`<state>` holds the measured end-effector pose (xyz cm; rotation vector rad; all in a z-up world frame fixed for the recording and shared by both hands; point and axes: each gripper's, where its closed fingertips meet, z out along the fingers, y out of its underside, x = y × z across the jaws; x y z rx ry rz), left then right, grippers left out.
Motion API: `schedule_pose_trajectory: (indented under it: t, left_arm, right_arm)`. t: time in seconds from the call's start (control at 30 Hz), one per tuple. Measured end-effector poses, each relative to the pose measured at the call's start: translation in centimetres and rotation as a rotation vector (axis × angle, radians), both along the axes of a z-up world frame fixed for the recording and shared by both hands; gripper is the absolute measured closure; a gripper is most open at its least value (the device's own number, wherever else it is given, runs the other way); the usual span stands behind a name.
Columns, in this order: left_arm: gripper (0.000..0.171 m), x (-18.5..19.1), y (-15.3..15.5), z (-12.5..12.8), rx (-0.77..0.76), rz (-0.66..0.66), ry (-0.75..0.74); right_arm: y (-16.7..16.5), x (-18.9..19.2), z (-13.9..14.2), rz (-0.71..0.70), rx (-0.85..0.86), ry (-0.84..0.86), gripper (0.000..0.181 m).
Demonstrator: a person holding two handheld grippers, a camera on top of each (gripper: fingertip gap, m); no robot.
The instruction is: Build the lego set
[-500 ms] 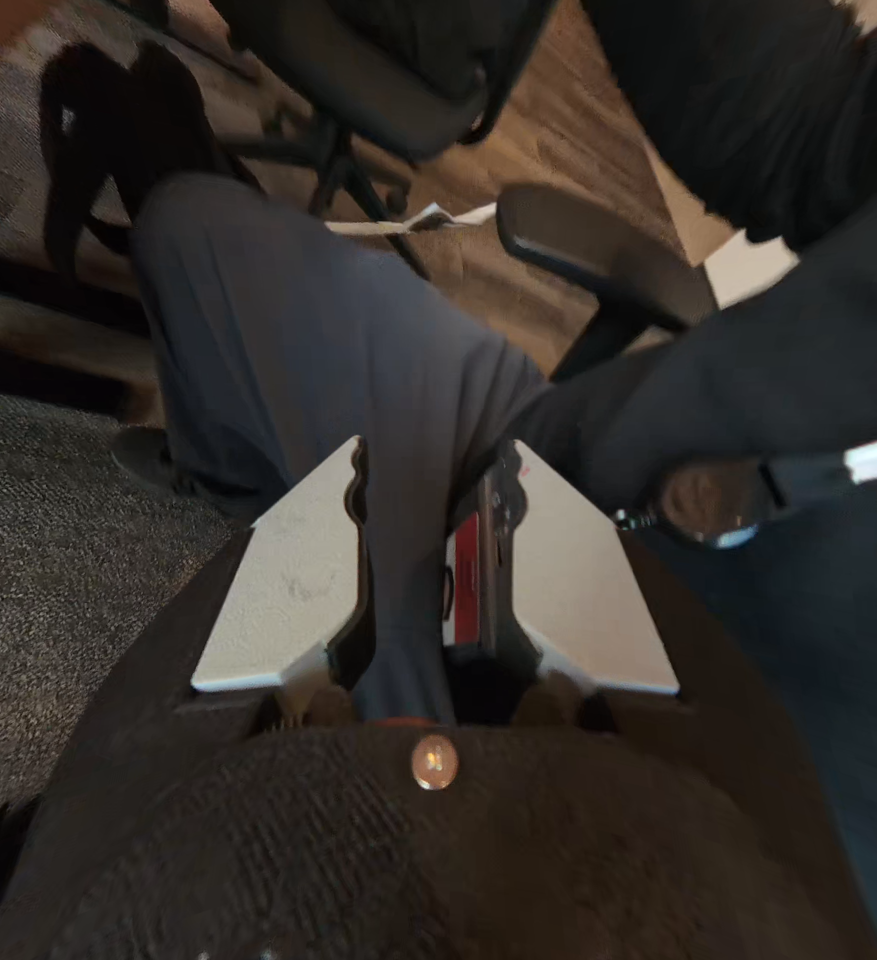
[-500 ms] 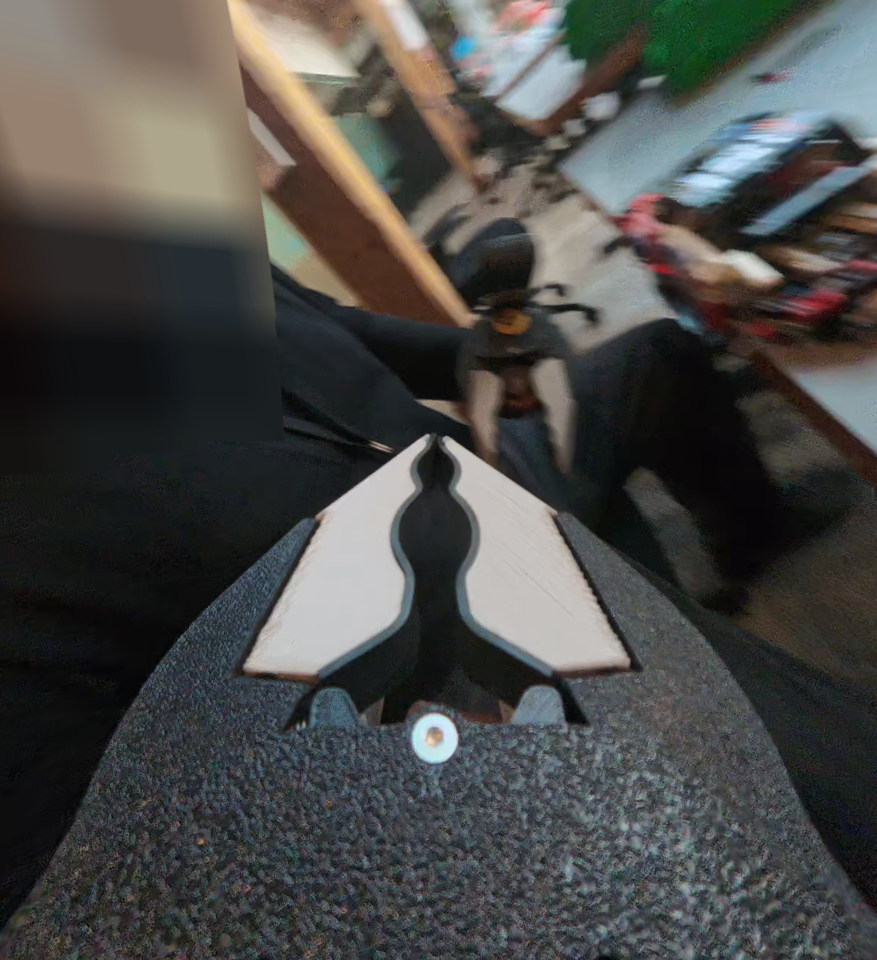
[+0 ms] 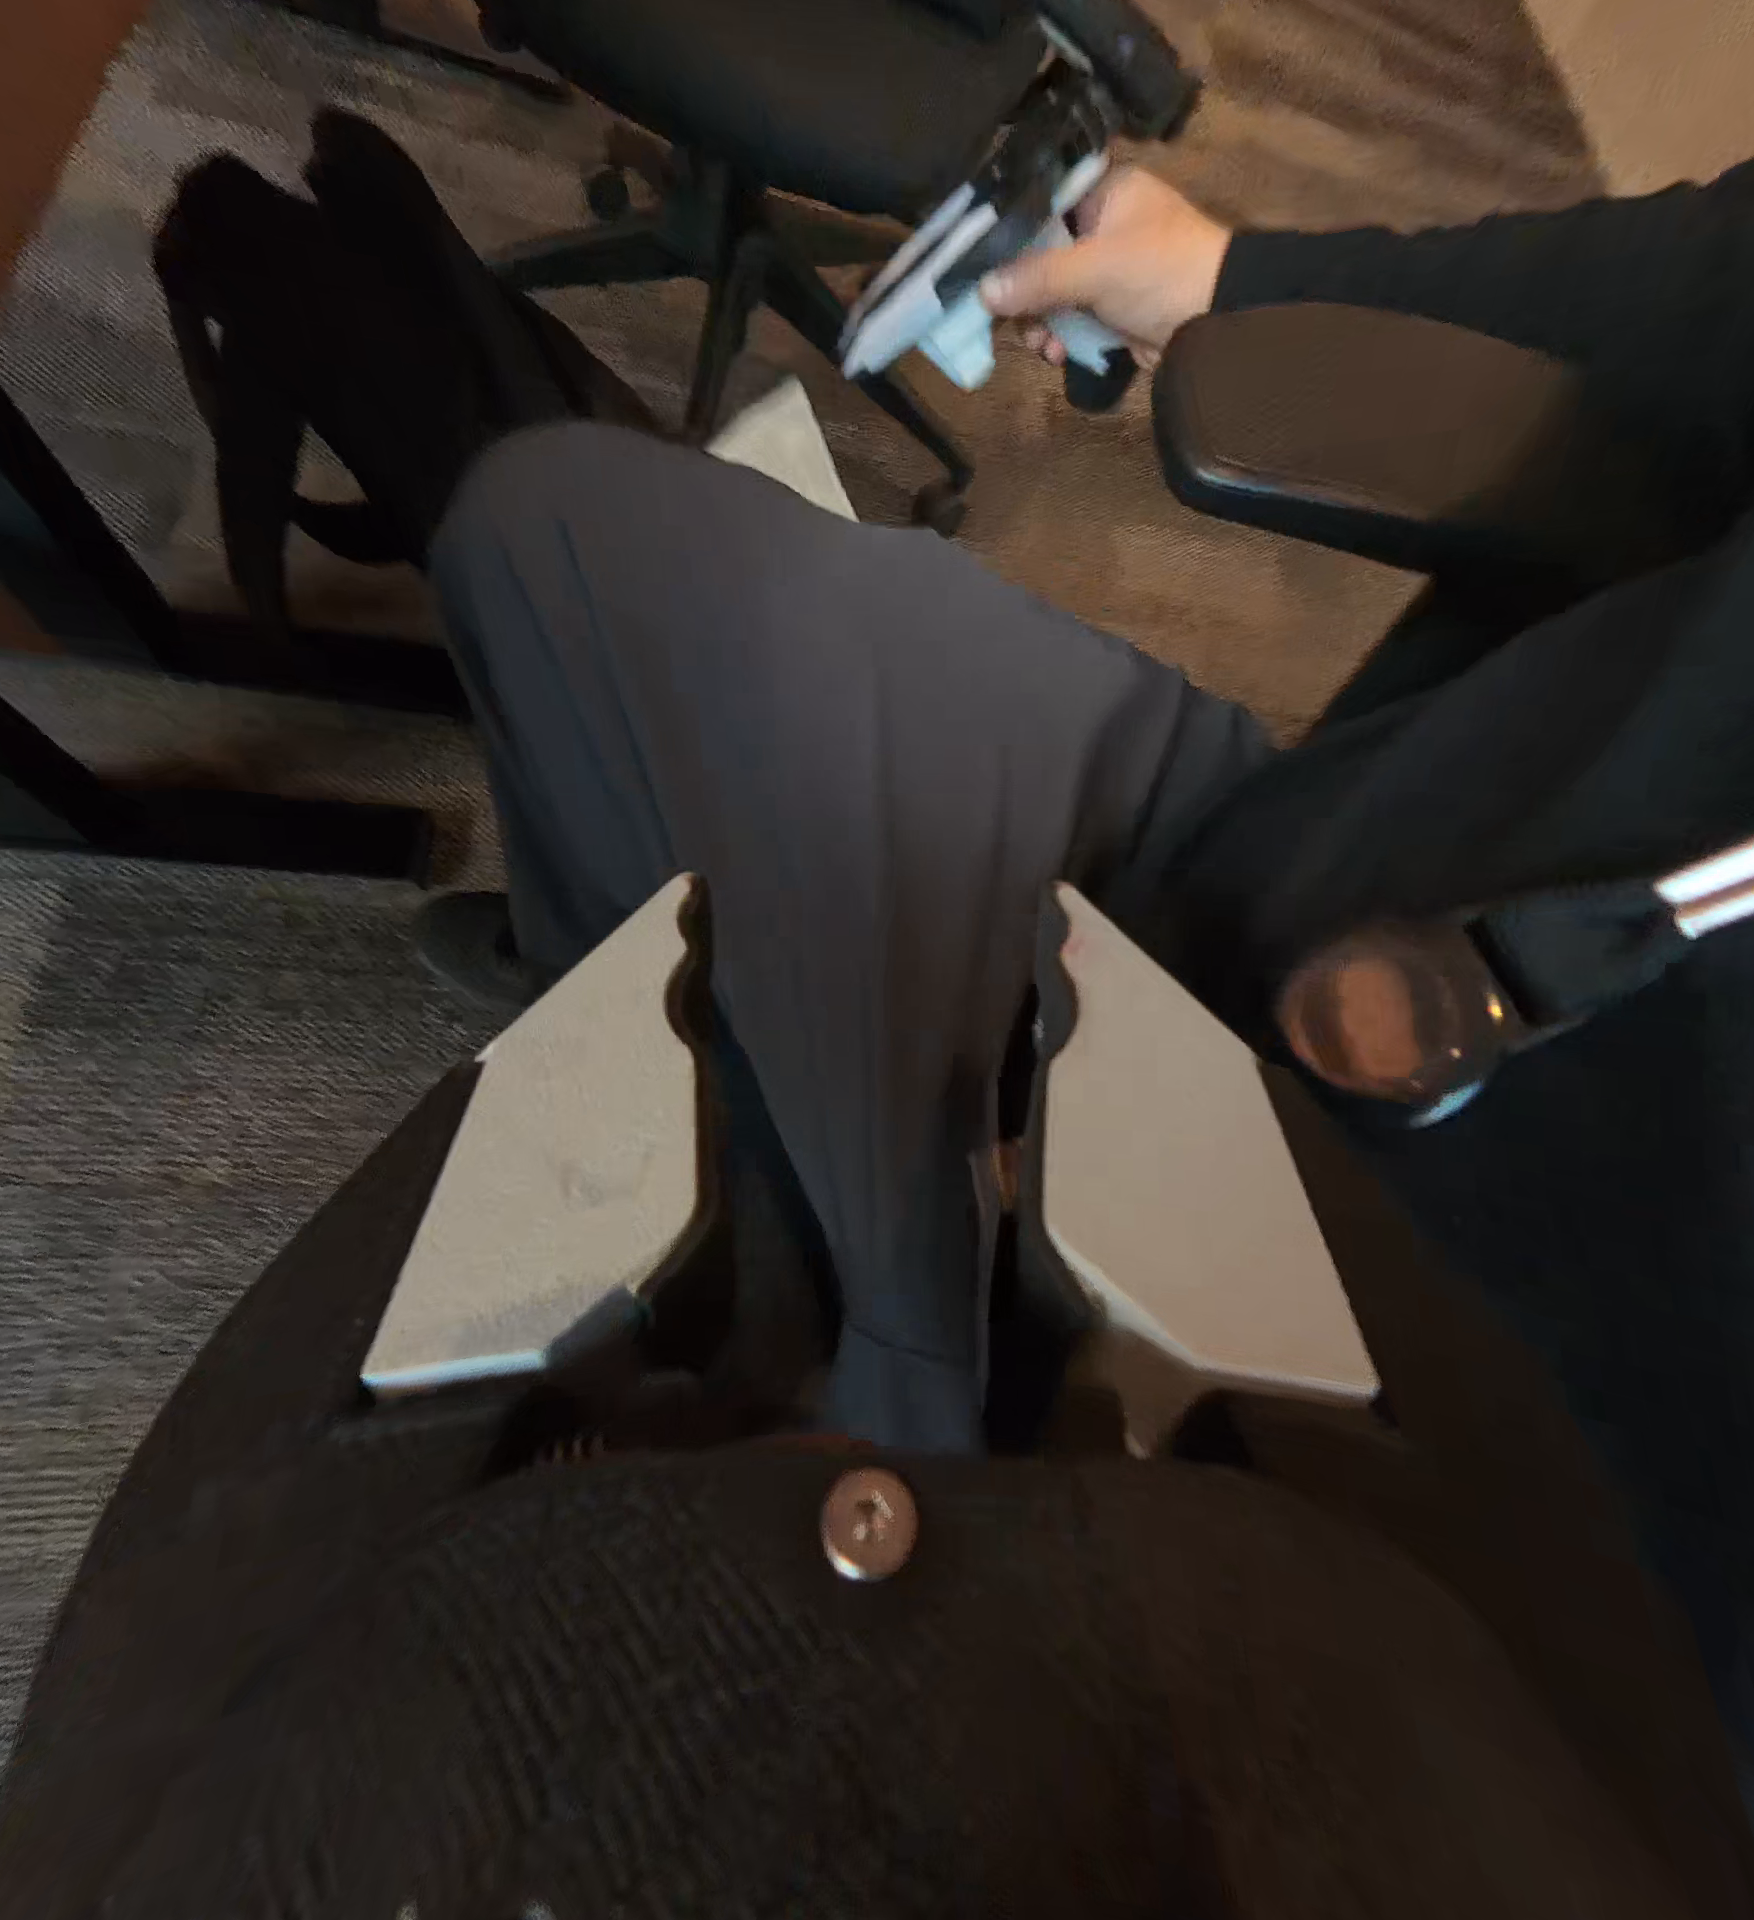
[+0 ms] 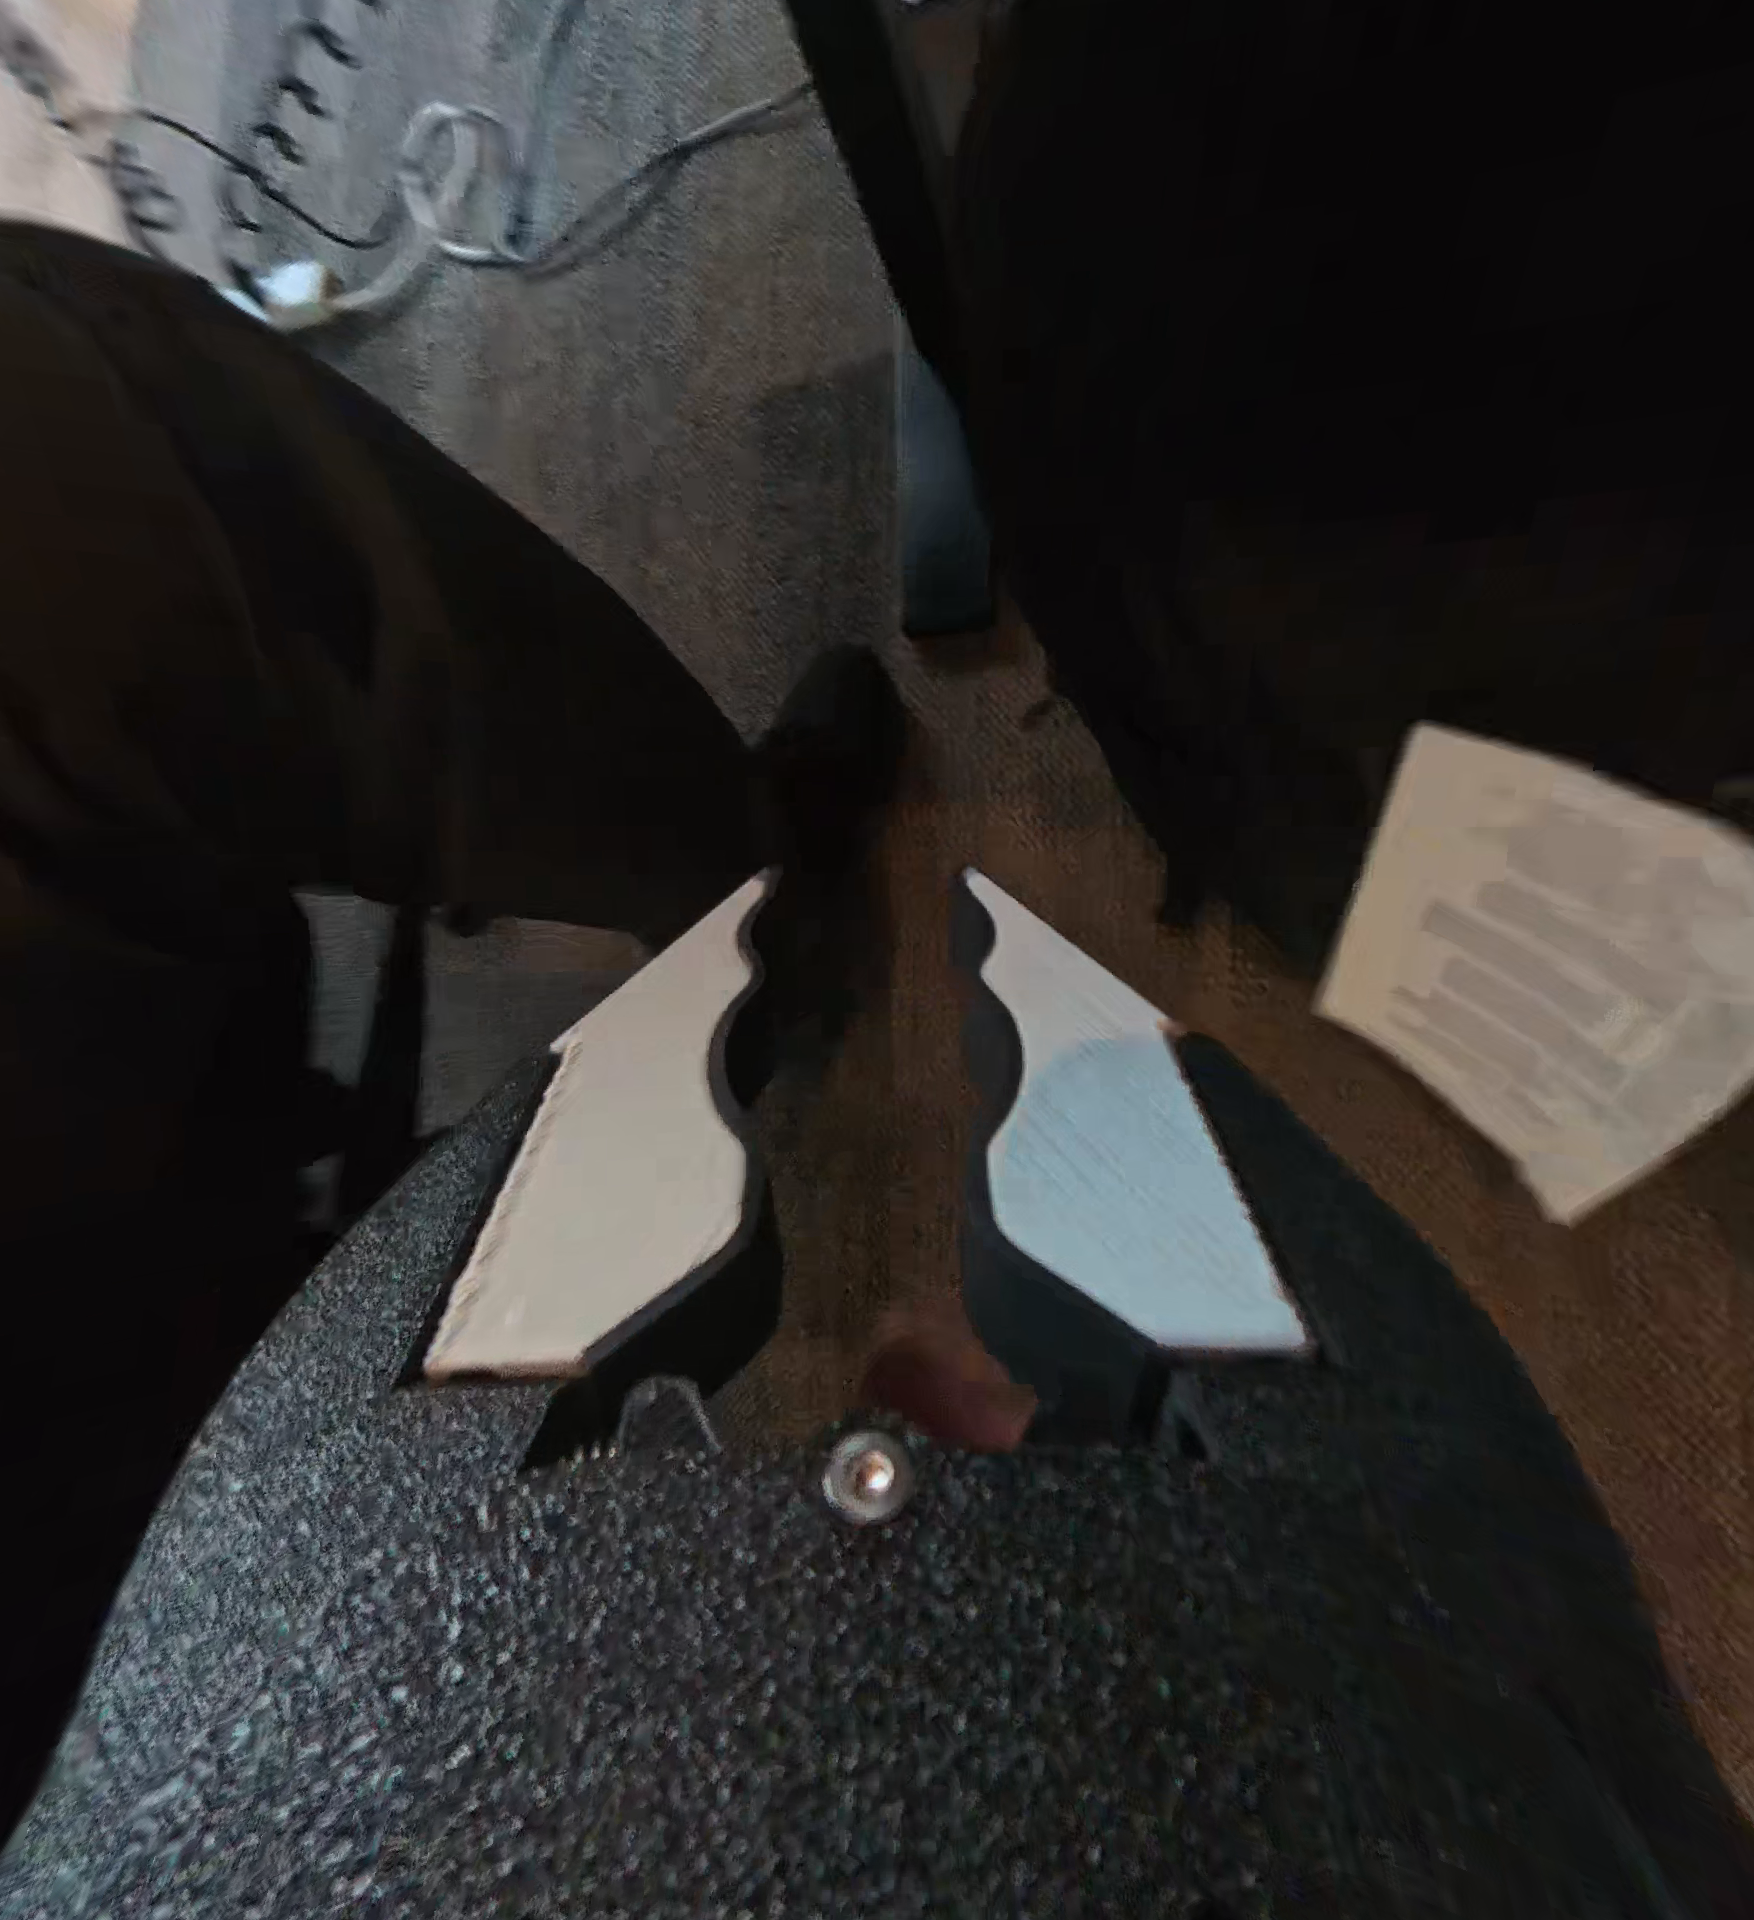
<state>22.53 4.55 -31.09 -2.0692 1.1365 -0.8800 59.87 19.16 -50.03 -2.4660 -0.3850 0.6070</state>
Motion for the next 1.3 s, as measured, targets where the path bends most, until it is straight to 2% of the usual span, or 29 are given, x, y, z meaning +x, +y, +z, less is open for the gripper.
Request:
schedule_pose_trajectory:
  t: [0.07, 0.13, 0.27, 0.33, 0.43, 0.53, 0.6, 0.73, 0.83, 0.9, 0.97, 1.1, 1.3]
  left_arm:
    - [0.106, 1.6, 0.9, -0.2, 0.054, -0.009, 0.034]
    - [0.109, 2.9, 1.4, -1.1, 0.063, -0.014, 0.048]
    - [0.115, 5.2, 1.6, -2.6, -0.096, 0.033, -0.012]
    - [0.119, 5.9, 2.2, -3.2, -0.135, 0.071, -0.027]
    - [0.118, 7.4, 2.4, -3.6, -0.185, 0.051, -0.002]
    - [0.117, 9.2, 3.1, -3.2, -0.154, 0.001, 0.026]
    - [0.117, 10.3, 3.8, -2.9, -0.13, -0.001, 0.02]
    - [0.12, 11.7, 4.9, -3.8, -0.096, 0.078, -0.008]
    - [0.122, 12.5, 5.0, -5.9, -0.094, 0.157, 0.01]
    - [0.122, 13.3, 5.1, -7.5, -0.122, 0.197, 0.026]
    - [0.124, 14.3, 5.4, -9.1, -0.162, 0.201, 0.049]
    - [0.128, 15.9, 7.4, -11.8, -0.205, 0.194, 0.113]
    - [0.13, 18.3, 11.0, -14.5, -0.246, 0.159, 0.132]
  right_arm:
    - [-1.0, 3.4, -3.0, -0.081, 0.035, -0.134, 0.142]
    - [-2.4, 6.3, -5.9, -0.148, 0.032, -0.221, 0.135]
    - [-5.3, 12.5, -11.5, -0.34, -0.047, -0.292, 0.136]
    - [-6.7, 15.3, -14.8, -0.462, -0.121, -0.281, 0.127]
    - [-9.5, 16.7, -19.0, -0.579, -0.258, -0.23, 0.123]
    - [-12.1, 17.2, -20.5, -0.628, -0.296, -0.265, 0.123]
    - [-13.0, 17.4, -21.1, -0.57, -0.301, -0.322, 0.123]
    - [-13.4, 19.2, -23.9, -0.255, -0.327, -0.524, 0.121]
    - [-10.8, 20.3, -26.4, -0.042, -0.251, -0.653, 0.129]
    - [-8.9, 20.3, -29.1, 0.057, -0.211, -0.713, 0.129]
    - [-7.4, 20.4, -31.9, 0.093, -0.199, -0.74, 0.129]
    - [-5.7, 22.3, -37.3, 0.066, -0.247, -0.83, 0.138]
    - [-4.9, 24.2, -42.9, 0.095, -0.311, -0.894, 0.147]
